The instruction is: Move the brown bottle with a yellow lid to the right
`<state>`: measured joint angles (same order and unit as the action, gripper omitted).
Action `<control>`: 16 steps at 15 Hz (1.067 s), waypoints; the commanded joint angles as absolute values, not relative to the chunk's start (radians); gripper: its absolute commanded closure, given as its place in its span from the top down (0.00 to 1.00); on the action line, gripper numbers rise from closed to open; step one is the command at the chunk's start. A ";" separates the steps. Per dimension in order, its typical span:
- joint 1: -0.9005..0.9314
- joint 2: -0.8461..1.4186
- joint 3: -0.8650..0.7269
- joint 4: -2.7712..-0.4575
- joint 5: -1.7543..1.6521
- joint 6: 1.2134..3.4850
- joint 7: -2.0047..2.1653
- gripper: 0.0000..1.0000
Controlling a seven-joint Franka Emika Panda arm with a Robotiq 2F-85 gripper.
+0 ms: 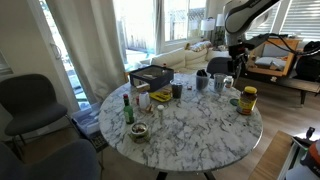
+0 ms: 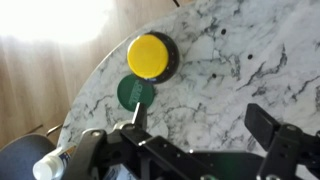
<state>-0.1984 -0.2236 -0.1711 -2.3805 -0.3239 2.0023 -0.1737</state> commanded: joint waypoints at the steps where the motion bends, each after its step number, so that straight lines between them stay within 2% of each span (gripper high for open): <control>1: -0.267 -0.356 -0.238 -2.517 -0.405 2.036 -0.175 1.00; 4: -0.357 -0.409 -0.338 -2.591 -0.474 2.247 -0.188 1.00; 6: -0.395 -0.412 -0.417 -2.582 -0.410 2.303 -0.250 1.00; 7: -0.375 -0.377 -0.360 -2.552 -0.430 2.247 -0.212 1.00; 11: -0.389 -0.400 -0.426 -2.565 -0.382 2.305 -0.282 1.00; 16: -0.324 -0.315 -0.430 -2.550 -0.160 2.212 -0.337 1.00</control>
<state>-0.3550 -0.3733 -0.4252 -2.5643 -0.2470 2.2581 -0.3051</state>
